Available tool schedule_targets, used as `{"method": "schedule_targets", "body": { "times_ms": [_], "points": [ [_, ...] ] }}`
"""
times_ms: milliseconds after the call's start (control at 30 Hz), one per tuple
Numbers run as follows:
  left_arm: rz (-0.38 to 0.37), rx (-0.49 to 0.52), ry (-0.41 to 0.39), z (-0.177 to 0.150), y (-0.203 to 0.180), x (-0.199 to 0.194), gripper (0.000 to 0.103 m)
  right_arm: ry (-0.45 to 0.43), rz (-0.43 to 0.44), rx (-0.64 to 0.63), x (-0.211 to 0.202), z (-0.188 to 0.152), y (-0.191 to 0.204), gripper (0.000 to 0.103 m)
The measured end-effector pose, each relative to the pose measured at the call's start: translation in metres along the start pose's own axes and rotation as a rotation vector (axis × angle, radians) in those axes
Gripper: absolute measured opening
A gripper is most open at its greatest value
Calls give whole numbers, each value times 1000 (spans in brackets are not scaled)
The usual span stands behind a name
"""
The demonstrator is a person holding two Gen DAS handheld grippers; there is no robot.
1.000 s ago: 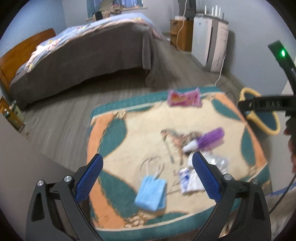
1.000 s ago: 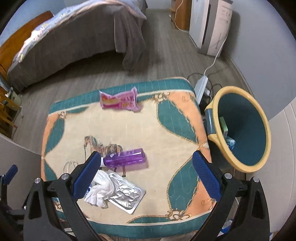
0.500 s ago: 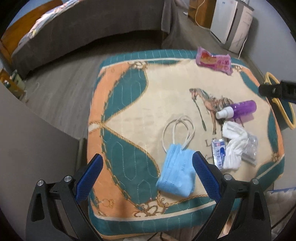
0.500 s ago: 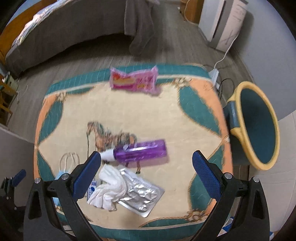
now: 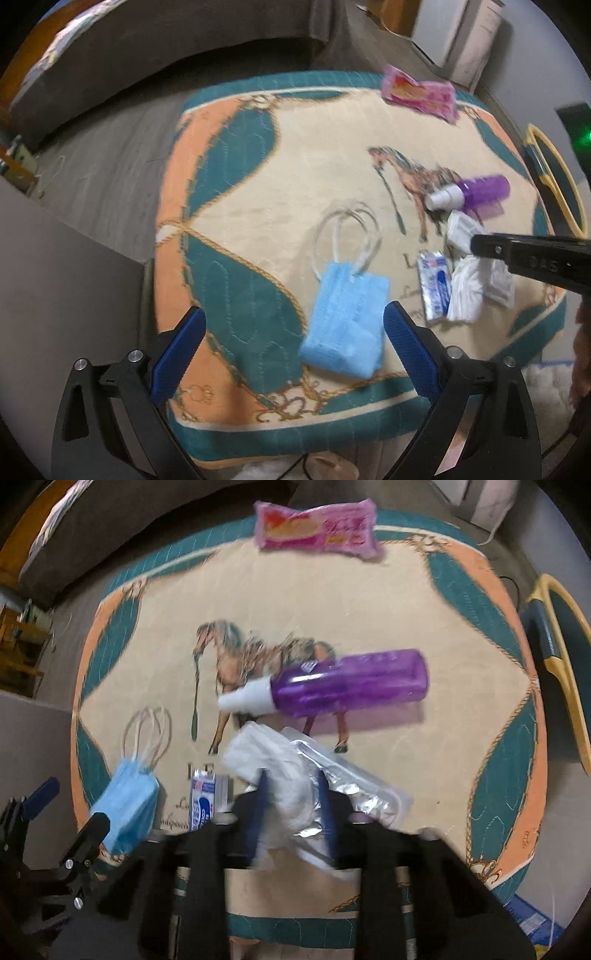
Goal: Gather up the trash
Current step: 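Grasp the blue face mask with the left tool while the right tool grasps white tissues, then carry the mask and tissues over the bin and open both tools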
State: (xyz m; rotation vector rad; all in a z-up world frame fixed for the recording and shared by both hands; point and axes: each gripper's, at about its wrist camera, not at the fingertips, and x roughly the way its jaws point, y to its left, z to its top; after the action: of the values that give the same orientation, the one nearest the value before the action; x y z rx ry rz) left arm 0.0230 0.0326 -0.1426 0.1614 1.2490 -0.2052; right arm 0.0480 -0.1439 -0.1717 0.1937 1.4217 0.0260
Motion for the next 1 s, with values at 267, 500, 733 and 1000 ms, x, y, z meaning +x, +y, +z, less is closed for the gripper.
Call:
{"method": "schedule_targets", "body": {
  "times_ms": [267,500,733,1000],
  "points": [
    [-34,106,84,-3,-20,15,35,-70,21,-7,-19,4,2,12],
    [-26,100,-100,14,-20,-28,21,-151,48,16,-59,12,-8,12],
    [-59,89,-269,47,-29,-89,21,-325,40,13,-141,25,-46,12],
    [-73,169,-442,99,-74,-149,21,-470,36,117,-199,26,-115,13]
  ]
}}
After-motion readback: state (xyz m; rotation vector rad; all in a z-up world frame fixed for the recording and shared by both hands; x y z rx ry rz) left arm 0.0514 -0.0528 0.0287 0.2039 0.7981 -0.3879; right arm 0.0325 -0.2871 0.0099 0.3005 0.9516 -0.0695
